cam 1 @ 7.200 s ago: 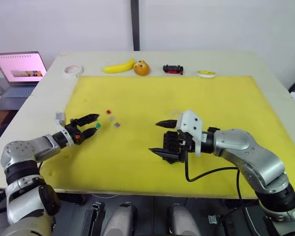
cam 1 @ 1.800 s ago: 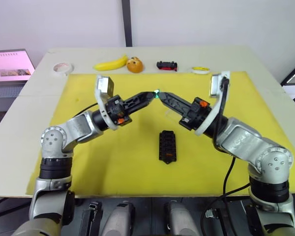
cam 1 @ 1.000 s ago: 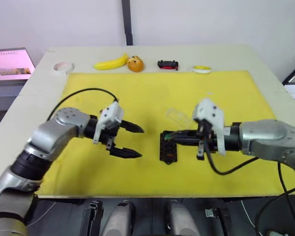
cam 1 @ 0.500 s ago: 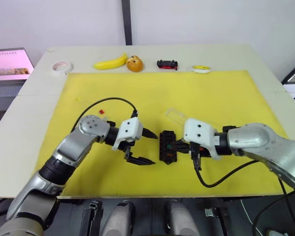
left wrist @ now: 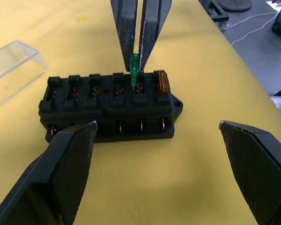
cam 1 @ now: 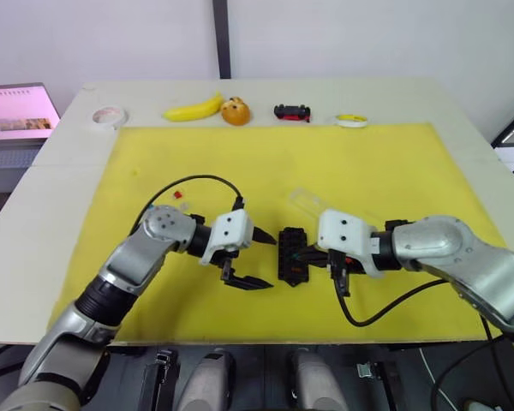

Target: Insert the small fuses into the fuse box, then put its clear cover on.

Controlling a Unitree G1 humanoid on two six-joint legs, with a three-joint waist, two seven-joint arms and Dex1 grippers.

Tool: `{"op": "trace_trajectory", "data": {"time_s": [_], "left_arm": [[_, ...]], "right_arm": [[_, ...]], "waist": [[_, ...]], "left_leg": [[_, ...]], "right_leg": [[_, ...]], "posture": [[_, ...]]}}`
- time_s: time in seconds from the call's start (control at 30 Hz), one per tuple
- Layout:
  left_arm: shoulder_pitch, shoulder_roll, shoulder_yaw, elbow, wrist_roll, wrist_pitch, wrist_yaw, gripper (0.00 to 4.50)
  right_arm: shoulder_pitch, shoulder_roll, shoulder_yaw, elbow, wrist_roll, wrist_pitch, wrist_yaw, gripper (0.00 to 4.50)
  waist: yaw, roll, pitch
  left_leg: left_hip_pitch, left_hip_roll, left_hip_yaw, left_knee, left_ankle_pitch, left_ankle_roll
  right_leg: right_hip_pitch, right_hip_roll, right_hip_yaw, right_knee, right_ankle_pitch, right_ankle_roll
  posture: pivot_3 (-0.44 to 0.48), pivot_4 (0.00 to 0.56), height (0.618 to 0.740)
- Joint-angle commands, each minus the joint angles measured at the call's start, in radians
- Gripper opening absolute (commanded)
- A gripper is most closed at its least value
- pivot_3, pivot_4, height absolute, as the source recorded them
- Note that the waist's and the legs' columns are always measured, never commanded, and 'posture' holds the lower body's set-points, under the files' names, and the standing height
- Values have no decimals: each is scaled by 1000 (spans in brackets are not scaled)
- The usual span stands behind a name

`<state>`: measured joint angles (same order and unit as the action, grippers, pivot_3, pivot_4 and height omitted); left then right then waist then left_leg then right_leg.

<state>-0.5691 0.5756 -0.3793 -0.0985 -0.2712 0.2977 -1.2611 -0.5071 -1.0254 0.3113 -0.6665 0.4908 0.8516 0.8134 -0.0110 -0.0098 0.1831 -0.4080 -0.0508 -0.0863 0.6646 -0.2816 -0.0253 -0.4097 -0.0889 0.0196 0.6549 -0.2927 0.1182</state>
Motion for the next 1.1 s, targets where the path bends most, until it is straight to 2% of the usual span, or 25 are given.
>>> {"op": "trace_trajectory", "data": {"time_s": [0.03,1.1], "left_arm": [[-7,-8,6,-30,5,-10,1,4417],[-10,-34,6,-29,38,-14,0,4417]], "right_arm": [[0,18,-3,-15,-28,-13,19,0],[6,54,20,21,-187,-86,137,0]], "waist": [[0,0,0],[0,0,0]], "left_leg": [[0,0,0,0,0,0],[0,-1,0,2,0,0]], "right_leg": [[0,0,0,0,0,0],[0,0,0,3,0,0]], "posture": [[0,150,740],[0,150,740]]}}
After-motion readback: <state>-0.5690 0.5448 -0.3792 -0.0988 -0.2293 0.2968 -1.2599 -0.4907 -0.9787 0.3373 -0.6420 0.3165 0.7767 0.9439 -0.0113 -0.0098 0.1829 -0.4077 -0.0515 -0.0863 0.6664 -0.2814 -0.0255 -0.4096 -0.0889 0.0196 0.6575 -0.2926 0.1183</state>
